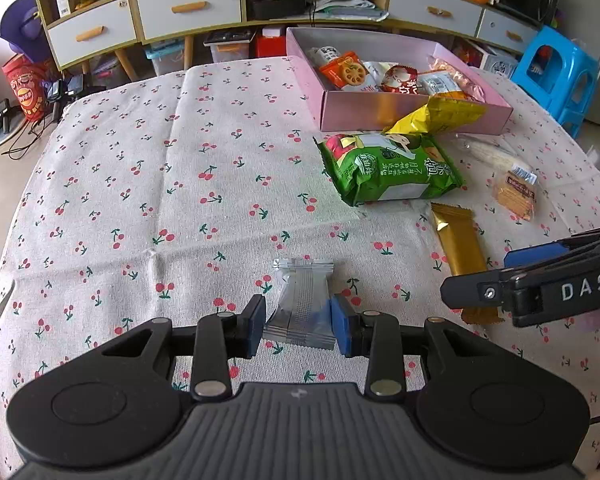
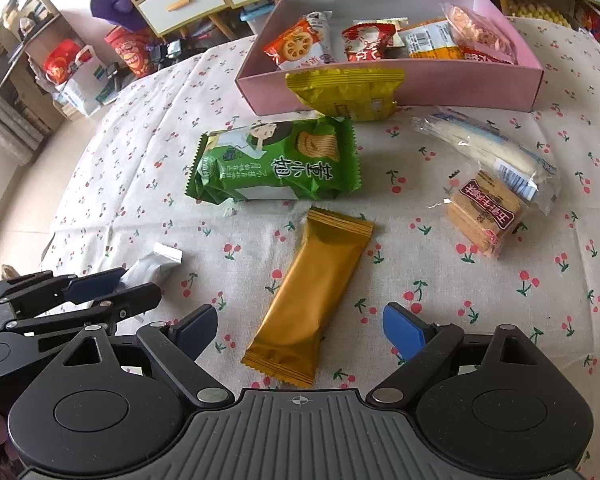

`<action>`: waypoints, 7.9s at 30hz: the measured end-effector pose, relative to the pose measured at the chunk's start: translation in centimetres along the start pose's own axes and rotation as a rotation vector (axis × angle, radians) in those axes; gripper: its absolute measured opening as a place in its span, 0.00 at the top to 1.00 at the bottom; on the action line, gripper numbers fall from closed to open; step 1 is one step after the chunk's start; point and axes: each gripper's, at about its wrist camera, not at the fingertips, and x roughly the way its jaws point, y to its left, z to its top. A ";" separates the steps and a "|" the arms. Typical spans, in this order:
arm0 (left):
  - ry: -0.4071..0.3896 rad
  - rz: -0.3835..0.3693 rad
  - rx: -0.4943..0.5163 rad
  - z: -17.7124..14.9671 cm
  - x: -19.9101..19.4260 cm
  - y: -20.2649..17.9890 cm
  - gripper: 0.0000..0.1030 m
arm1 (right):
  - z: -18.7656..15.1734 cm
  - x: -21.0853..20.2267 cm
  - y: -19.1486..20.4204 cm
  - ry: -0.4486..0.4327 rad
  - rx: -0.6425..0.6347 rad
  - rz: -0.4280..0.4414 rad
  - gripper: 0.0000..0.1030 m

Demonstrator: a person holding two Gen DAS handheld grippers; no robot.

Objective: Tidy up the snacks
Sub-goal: 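Grasp the clear wrapped packet with the left tool while the right tool grasps the gold bar, then carry both held snacks into the pink box and open both tools, then withdraw both tools from the box toward the remaining snacks, then grasp the green snack packet with the left tool while the right tool grasps the white bread packet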

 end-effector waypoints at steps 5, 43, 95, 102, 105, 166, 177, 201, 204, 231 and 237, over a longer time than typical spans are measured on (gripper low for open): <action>0.000 -0.001 0.000 0.0 0.0 0.0 0.68 | -0.4 0.0 0.6 -0.017 -0.055 -0.047 0.22; -0.054 -0.084 -0.097 2.6 -1.7 -1.1 0.69 | 1.2 -6.0 -6.9 -0.040 0.179 0.038 0.69; -0.262 -0.222 -0.145 15.8 7.4 -5.3 0.69 | 14.9 -1.5 -14.9 -0.397 0.392 0.121 0.68; -0.261 -0.192 -0.141 16.1 7.5 -5.5 0.61 | 14.8 -1.2 -15.7 -0.395 0.433 0.126 0.57; -0.272 -0.187 -0.149 16.1 7.2 -5.5 0.48 | 14.7 -1.6 -15.6 -0.402 0.432 0.129 0.46; -0.193 -0.110 0.353 7.0 3.4 -4.9 0.01 | 4.4 -6.5 -13.5 -0.149 0.160 -0.104 0.10; -0.113 -0.095 0.526 6.6 4.6 -7.3 0.05 | 5.5 -4.1 -13.7 -0.109 0.141 -0.122 0.10; -0.068 -0.061 0.521 6.7 4.2 -7.6 0.27 | 7.2 0.2 -11.9 -0.115 0.059 -0.175 0.11; -0.053 -0.043 0.514 6.7 4.1 -7.6 0.31 | 6.9 0.4 -11.6 -0.132 0.019 -0.217 0.17; 0.110 -0.056 0.208 4.3 0.8 -4.3 0.56 | 4.2 -3.8 -16.5 -0.033 0.175 -0.301 0.46; 0.130 -0.099 0.226 3.5 0.2 -4.7 0.54 | 3.3 -4.1 -15.9 0.020 0.125 -0.273 0.43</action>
